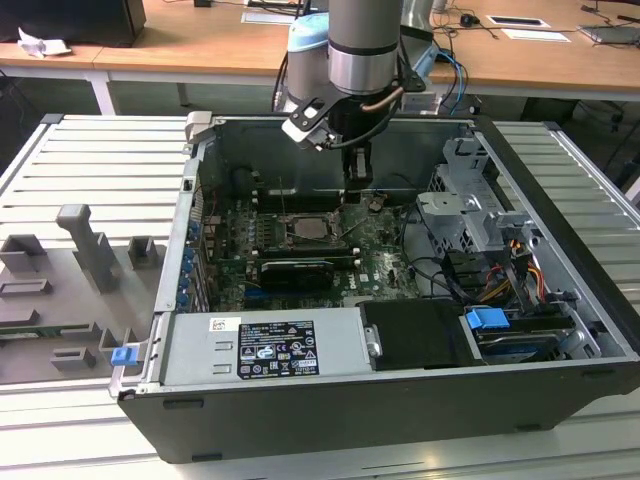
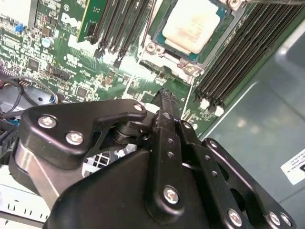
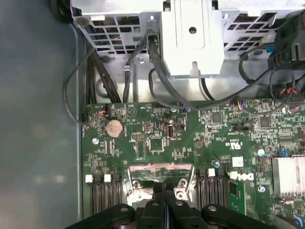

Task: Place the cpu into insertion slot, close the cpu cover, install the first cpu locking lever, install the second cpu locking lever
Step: 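Close the cpu cover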

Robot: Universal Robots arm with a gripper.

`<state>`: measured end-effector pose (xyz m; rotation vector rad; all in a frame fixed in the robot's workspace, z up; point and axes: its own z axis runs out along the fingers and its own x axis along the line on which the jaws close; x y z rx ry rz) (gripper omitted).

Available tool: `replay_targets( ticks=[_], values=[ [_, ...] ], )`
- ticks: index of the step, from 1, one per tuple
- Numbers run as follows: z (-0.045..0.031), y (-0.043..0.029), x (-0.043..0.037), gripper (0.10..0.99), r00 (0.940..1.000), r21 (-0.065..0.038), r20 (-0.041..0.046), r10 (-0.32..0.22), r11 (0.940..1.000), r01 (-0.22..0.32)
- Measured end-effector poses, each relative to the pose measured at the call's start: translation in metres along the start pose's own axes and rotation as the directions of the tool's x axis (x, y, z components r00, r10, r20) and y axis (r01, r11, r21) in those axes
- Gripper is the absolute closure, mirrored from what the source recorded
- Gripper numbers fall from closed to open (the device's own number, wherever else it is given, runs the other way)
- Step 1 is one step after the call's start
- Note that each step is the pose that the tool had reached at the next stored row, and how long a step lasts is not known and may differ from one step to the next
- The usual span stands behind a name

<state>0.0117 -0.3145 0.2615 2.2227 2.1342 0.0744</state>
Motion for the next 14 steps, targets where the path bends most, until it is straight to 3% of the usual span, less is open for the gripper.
replay_targets(
  ticks=[7,14],
  values=[
    [0.0021,0.0267,0.0012,0.98,1.0,0.0,-0.0002,-0.002,1.0,0.002],
    [0.0056,0.0363,0.0018,0.98,0.9984,0.0,-0.0044,-0.057,0.9984,0.057]
  ],
)
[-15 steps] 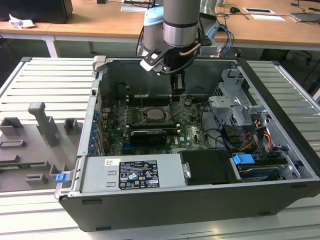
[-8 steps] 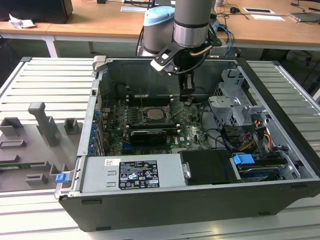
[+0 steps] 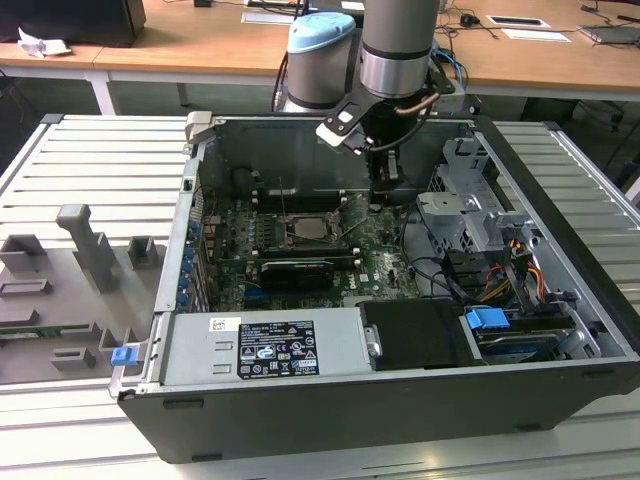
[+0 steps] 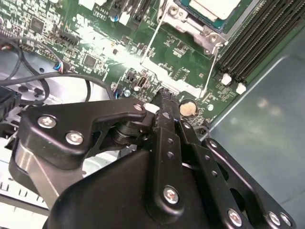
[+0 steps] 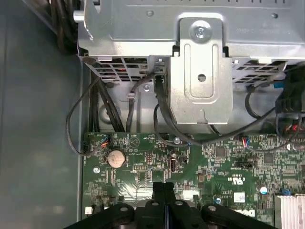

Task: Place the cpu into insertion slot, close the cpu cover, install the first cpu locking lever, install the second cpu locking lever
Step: 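Close the cpu cover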

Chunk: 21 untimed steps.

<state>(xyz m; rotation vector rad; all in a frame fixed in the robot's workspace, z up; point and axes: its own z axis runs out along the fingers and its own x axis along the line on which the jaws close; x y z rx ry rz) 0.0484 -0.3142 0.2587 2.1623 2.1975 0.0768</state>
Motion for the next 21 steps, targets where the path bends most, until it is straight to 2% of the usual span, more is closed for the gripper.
replay_targets(
  ticks=[2,5,10,12,15,18,21],
  values=[
    [0.0043,0.001,0.0,0.98,1.0,0.0,-0.0006,-0.006,1.0,0.006],
    [0.0059,-0.0009,0.0001,0.98,1.0,0.0,-0.0005,-0.006,1.0,0.006],
    [0.0053,-0.0155,0.0003,0.98,1.0,0.0,-0.0005,-0.007,1.0,0.007],
    [0.0056,-0.0292,0.0006,0.98,1.0,0.0,-0.0007,-0.006,1.0,0.006],
    [0.0084,-0.0422,0.0018,0.98,1.0,0.0,-0.0005,-0.007,1.0,0.007],
    [0.0189,-0.0649,0.006,0.98,1.0,0.0,0.0003,-0.007,1.0,0.007],
    [0.0236,-0.0719,0.0069,0.98,1.0,0.0,0.0007,-0.007,1.0,0.007]
  ],
)
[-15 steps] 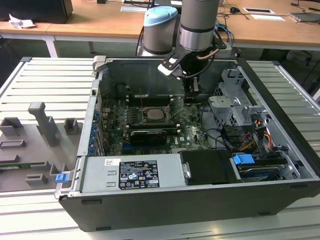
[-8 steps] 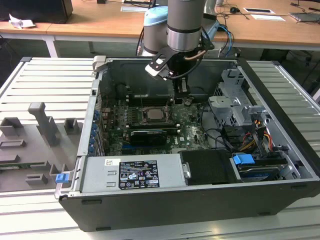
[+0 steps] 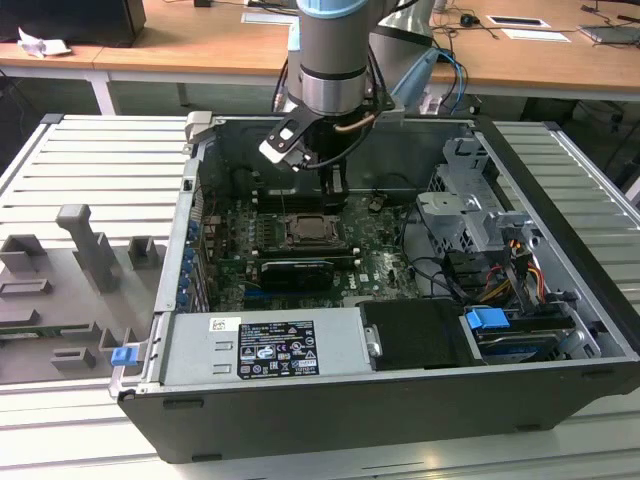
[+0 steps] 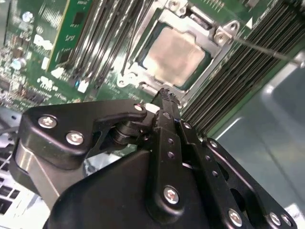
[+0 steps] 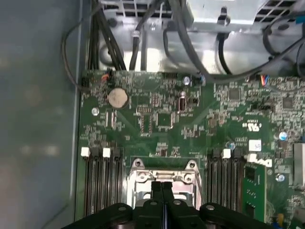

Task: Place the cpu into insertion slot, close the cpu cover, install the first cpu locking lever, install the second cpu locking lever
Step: 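Close the cpu cover, then install the first cpu locking lever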

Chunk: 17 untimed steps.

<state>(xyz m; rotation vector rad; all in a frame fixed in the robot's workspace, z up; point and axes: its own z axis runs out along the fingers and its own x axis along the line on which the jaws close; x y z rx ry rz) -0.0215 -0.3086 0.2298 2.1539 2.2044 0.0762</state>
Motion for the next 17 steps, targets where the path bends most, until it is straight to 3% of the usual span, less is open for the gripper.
replay_targets(
  ticks=[3,6,15,17],
  values=[
    [0.0001,-0.0086,0.0009,0.98,1.0,0.0,0.0001,-0.001,1.0,0.001],
    [-0.0002,-0.0128,0.001,0.98,1.0,0.0,0.0,-0.001,1.0,0.001],
    [-0.0008,-0.0159,0.0011,0.98,1.0,0.0,0.0002,-0.001,1.0,0.001],
    [-0.0039,-0.0157,0.001,0.98,1.0,0.0,0.0008,-0.001,1.0,0.001]
  ],
)
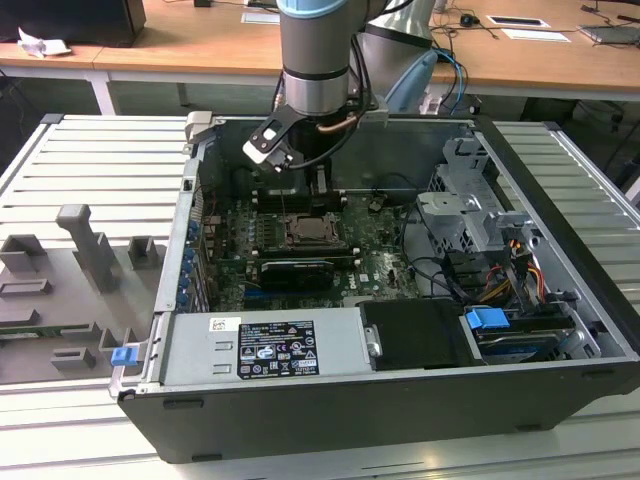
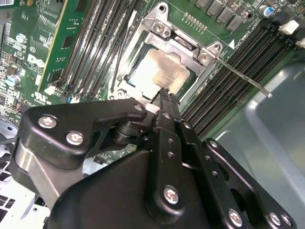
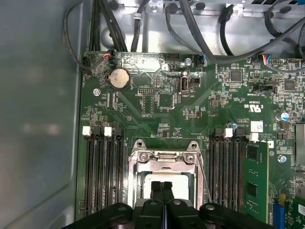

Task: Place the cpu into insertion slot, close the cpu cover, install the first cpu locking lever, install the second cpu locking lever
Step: 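Install the first cpu locking lever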

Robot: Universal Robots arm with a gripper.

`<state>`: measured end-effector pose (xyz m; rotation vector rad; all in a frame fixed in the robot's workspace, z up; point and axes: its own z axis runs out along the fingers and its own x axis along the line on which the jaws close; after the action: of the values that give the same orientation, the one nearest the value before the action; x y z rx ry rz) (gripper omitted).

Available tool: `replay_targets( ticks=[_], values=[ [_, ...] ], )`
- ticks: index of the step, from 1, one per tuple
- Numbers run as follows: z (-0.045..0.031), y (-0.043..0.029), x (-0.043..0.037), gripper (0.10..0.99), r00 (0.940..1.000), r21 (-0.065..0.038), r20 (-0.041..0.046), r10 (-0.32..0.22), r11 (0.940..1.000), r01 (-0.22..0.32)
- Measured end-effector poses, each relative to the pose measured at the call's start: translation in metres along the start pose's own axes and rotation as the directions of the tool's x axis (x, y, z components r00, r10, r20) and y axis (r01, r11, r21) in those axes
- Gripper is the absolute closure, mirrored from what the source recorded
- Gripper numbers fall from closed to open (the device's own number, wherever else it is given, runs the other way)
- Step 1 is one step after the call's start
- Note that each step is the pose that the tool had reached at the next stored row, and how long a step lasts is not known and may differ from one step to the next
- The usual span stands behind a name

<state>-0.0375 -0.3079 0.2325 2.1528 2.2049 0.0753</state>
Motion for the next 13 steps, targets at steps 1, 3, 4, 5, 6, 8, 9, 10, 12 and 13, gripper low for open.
replay_targets(
  ticks=[1,3,4,5,6,8,9,10,12,13],
  values=[
    [-0.001,0.0001,0.0,0.98,1.0,0.0,0.0,0.0,1.0,0.0],
    [-0.0073,0.0006,-0.0001,0.98,1.0,0.0,0.0013,0.0,1.0,0.0],
    [-0.01,0.0008,-0.0001,0.98,1.0,0.0,0.0015,0.0,1.0,0.0],
    [-0.0135,0.001,-0.0001,0.98,1.0,0.0,0.0016,0.0,1.0,0.0],
    [-0.0168,0.0013,-0.0001,0.98,1.0,0.0,0.0016,0.0,1.0,0.0],
    [-0.0348,0.0026,-0.0002,0.98,1.0,0.002,0.0022,0.0,1.0,0.0],
    [-0.0348,0.0027,-0.0002,0.98,1.0,0.003,0.0017,-0.009,1.0,0.009],
    [-0.0348,0.0027,-0.0002,0.98,0.9994,0.004,-0.0002,-0.036,0.9994,0.036],
    [-0.0344,0.0026,-0.0002,0.98,0.9971,0.003,-0.0035,-0.077,0.9971,0.077],
    [-0.0342,0.0026,-0.0002,0.98,0.9953,0.003,-0.0049,-0.096,0.9953,0.097]
  ],
)
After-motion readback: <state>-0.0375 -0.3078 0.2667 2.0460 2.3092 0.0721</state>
